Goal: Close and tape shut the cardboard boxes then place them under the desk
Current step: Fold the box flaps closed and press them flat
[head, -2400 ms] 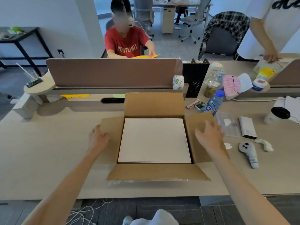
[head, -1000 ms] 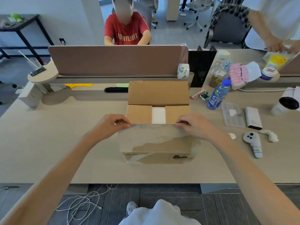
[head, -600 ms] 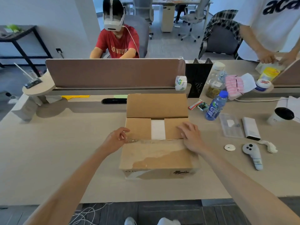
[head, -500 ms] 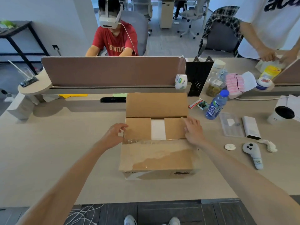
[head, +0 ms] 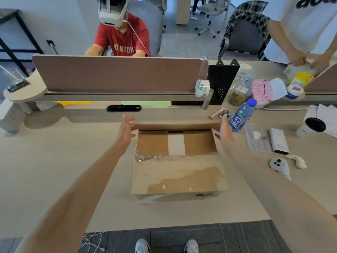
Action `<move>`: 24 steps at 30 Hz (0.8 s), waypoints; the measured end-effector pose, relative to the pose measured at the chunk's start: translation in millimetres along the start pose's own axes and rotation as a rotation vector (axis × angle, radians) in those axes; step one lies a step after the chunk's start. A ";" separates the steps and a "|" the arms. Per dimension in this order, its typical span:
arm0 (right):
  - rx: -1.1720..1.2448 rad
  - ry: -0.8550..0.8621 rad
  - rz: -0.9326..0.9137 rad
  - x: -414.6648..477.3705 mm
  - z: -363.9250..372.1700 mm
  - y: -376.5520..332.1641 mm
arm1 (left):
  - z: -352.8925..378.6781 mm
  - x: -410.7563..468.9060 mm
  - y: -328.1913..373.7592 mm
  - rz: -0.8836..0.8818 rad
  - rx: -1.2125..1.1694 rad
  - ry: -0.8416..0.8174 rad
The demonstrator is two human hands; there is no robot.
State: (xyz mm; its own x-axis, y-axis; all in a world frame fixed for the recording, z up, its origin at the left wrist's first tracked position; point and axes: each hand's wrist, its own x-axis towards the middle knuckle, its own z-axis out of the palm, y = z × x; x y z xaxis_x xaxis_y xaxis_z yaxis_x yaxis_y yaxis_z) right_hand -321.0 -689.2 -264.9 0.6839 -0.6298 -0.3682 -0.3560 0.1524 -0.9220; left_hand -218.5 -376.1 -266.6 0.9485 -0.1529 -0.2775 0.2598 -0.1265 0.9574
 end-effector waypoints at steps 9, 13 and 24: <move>-0.930 -0.146 -0.608 -31.6 -8.0 24.9 | 2.0 -40.6 -14.1 0.401 1.030 -0.247; -1.099 -0.150 -0.713 -44.1 17.8 48.6 | 30.9 -58.9 -28.8 0.646 1.230 -0.215; -1.317 -0.157 -0.637 -54.7 30.8 81.9 | 46.6 -48.7 -73.1 0.601 1.337 -0.148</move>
State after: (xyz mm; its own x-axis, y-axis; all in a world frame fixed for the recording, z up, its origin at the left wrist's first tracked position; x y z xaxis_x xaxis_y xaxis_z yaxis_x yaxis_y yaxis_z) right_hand -367.9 -618.8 -324.0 0.9741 -0.2229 -0.0386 -0.2261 -0.9556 -0.1888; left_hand -292.2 -405.1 -326.8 0.8025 -0.5952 0.0419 -0.5929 -0.7876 0.1676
